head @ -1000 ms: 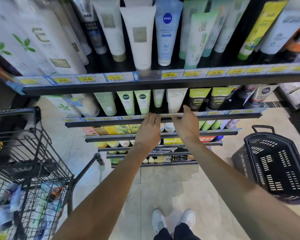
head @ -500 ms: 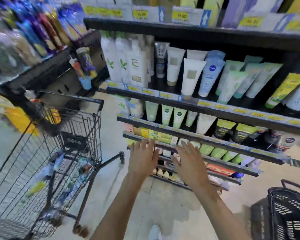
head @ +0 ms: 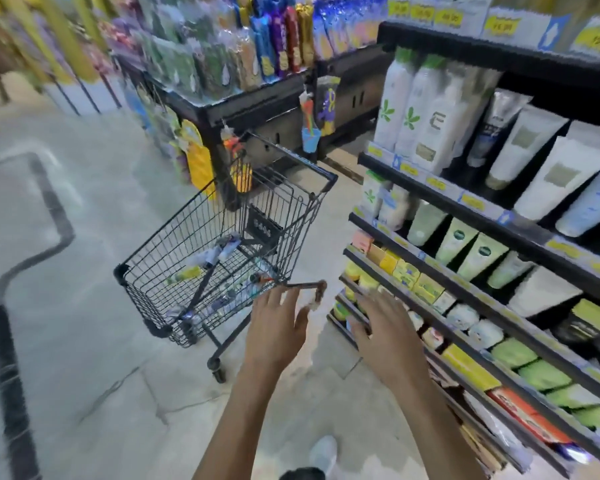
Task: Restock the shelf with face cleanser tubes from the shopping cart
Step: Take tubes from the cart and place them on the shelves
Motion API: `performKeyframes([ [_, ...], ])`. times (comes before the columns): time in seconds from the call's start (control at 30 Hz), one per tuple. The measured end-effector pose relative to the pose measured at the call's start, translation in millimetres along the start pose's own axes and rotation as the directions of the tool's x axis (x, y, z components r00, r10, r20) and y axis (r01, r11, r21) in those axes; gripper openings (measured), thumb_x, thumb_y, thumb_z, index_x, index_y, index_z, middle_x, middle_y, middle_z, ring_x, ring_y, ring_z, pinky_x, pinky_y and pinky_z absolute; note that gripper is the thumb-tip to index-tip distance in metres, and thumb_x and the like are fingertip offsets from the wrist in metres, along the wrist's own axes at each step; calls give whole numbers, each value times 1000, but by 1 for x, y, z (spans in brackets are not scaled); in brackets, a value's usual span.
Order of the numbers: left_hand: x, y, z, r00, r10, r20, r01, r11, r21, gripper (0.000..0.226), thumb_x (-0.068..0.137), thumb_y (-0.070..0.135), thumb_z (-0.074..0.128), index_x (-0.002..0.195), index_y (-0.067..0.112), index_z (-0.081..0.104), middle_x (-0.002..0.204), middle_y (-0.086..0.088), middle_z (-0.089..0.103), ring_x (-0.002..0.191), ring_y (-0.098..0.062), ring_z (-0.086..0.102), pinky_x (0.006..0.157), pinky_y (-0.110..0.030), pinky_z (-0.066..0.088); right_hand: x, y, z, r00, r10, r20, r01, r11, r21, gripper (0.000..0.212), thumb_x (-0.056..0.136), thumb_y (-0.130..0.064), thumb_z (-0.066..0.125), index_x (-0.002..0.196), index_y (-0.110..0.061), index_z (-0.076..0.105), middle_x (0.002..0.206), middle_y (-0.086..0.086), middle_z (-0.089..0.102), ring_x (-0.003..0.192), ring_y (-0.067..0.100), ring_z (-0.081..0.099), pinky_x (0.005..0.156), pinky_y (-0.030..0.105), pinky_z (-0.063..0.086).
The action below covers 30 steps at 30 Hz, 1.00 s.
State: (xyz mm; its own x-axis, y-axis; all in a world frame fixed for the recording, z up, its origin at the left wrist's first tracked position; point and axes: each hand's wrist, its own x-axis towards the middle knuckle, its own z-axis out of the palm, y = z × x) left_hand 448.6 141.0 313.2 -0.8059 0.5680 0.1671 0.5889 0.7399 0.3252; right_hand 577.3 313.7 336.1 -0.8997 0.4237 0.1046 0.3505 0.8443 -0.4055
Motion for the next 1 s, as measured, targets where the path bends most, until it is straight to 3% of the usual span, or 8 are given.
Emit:
performKeyframes([
  [0.07,-14,-12,-7,998,-68,4,68,998,11,42,102,41,53,138,20,57,138,-8,59,127,-34,53,106,-49,44,3,-10,7,998,-60,-23,61,998,27,40,98,-33,68,133,-14,67,142,9,62,140,20,38,118,48,37],
  [0.17,-35,-28,-18,987,-162,3,162,987,21,44,102,42,52,140,19,56,138,-9,58,126,-35,52,104,-49,45,8,-25,21,992,-90,86,83,994,73,45,101,-41,58,138,-16,65,146,8,59,143,28,44,119,51,34],
  [0.4,-74,-73,-32,938,-347,-15,347,938,7,43,100,37,57,137,15,58,134,-13,60,123,-37,54,103,-49,46,22,-60,60,957,-205,207,188,977,99,54,99,-52,44,139,-22,63,145,5,59,140,29,46,117,50,36],
  [0.57,-77,-111,-34,894,-447,-23,446,894,-31,43,101,36,53,137,12,59,133,-14,61,122,-36,55,103,-48,47,46,-100,77,926,-272,262,253,962,105,47,102,-47,50,141,-23,61,147,2,57,141,25,46,121,43,32],
  [0.7,-68,-147,-34,876,-481,-26,480,876,-42,44,99,40,45,130,13,61,121,-13,63,109,-37,58,92,-45,50,76,-139,91,912,-303,275,280,952,121,43,103,-40,56,139,-18,64,143,3,60,137,25,49,116,46,39],
  [1.0,-11,-235,-33,883,-467,49,469,881,-56,45,101,35,57,139,12,58,130,-11,62,118,-35,56,98,-45,49,138,-196,126,904,-239,355,206,970,129,45,105,-39,54,145,-20,57,150,2,54,142,21,39,119,44,34],
])
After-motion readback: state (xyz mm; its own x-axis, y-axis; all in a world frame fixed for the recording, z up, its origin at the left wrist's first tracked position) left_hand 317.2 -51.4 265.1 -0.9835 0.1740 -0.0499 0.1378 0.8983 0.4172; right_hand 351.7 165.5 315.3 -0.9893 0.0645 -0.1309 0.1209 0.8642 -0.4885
